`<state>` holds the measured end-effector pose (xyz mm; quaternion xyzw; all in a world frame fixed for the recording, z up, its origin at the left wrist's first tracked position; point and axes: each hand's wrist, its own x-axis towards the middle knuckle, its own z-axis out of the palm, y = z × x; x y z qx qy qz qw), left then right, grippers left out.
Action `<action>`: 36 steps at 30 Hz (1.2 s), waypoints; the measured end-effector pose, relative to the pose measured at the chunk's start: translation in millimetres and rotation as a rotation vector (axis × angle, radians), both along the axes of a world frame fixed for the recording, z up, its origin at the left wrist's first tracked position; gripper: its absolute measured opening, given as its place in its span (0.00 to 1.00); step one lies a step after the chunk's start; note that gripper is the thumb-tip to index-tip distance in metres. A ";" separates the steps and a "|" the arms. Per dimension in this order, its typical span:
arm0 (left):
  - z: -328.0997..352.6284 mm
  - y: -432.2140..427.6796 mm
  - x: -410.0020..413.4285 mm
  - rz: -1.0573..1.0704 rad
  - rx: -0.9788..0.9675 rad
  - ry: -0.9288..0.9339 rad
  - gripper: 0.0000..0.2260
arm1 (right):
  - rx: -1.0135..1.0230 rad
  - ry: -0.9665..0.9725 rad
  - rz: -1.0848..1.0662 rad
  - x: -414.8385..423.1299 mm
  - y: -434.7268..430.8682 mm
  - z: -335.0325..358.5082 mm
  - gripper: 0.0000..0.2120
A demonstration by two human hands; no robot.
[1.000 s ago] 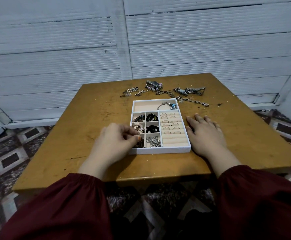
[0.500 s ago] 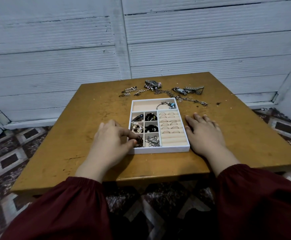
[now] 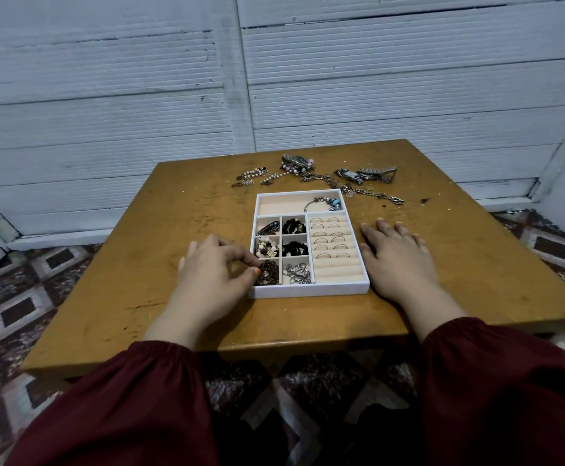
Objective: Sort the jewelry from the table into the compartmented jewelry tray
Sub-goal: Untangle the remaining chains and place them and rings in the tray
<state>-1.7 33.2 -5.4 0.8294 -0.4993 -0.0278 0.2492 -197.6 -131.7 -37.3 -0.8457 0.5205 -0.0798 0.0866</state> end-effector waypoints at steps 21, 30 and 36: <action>1.2 -16.6 -11.8 -0.050 -0.286 -0.045 0.08 | 0.013 -0.034 -0.001 0.9 0.4 1.5 0.23; 9.3 -55.7 -31.4 -0.187 -0.338 -0.054 0.08 | 0.052 -0.141 -0.031 2.4 -4.8 8.6 0.21; 20.2 -102.3 -62.4 -0.306 -0.362 -0.035 0.08 | 0.060 -0.189 -0.073 0.0 -25.9 32.1 0.14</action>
